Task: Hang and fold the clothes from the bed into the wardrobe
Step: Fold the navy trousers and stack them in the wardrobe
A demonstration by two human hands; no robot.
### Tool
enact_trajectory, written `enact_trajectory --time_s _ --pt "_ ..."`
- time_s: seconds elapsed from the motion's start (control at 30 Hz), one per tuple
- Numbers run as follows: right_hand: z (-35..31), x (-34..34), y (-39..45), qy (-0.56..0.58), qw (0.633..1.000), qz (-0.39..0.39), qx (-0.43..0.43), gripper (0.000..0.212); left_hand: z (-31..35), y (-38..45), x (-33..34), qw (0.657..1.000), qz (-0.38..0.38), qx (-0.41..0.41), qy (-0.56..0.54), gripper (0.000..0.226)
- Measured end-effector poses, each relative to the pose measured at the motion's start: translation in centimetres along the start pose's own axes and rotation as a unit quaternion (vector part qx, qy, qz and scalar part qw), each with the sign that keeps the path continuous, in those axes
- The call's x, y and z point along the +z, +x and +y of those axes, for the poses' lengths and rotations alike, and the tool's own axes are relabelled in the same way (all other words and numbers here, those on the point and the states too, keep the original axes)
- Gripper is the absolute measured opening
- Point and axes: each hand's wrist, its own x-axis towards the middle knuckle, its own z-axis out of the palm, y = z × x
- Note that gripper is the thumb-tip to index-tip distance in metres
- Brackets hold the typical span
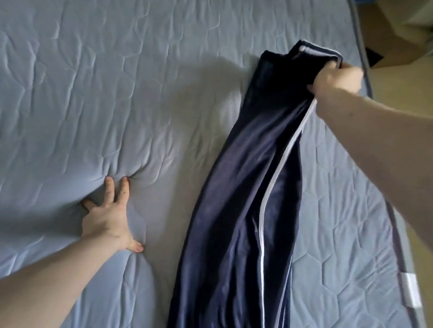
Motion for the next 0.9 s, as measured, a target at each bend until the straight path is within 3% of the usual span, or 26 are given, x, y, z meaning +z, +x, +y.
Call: enact_trajectory --time_s 0.07,0.2,0.27,0.43,0.53,0.6,0.7,0.8,0.9 --pt "1.0 -0.5 1.4 -0.014 0.999 -0.035 0.02 0.044 0.1 0.0 -0.1 1.0 0.004 -0.003 0.008 0.18" --pt "5.7 -0.6 -2.5 -0.026 0.993 -0.027 0.111 0.088 0.3 -0.2 -0.4 1.0 0.006 -0.004 0.005 0.178" --pt "9.3 -0.8 -5.8 -0.042 0.991 -0.055 0.119 0.093 0.4 -0.2 -0.4 1.0 0.008 -0.002 0.003 0.177" --pt "15.9 -1.8 -10.6 -0.066 0.99 -0.101 0.07 0.076 0.5 0.0 -0.2 1.0 0.008 -0.011 0.014 0.178" --pt "17.2 -2.4 -11.3 -0.175 0.973 -0.148 -0.02 0.064 0.3 0.2 0.0 1.0 0.003 -0.017 0.021 0.179" --pt "17.3 -3.0 -12.3 -0.219 0.962 -0.157 -0.045 0.071 0.3 0.1 0.1 1.0 -0.002 -0.02 0.023 0.179" --pt "16.8 -4.1 -16.2 -0.146 0.982 -0.115 -0.035 0.078 0.5 0.0 -0.1 1.0 -0.006 -0.024 0.017 0.178" --pt "19.0 -5.8 -21.6 -0.124 0.985 -0.116 -0.04 0.049 0.6 -0.4 -0.1 0.999 -0.013 -0.031 0.009 0.177" --pt "21.1 -7.7 -25.6 -0.141 0.967 -0.213 0.006 0.024 0.3 -0.9 0.2 0.999 -0.012 -0.029 -0.006 0.171"
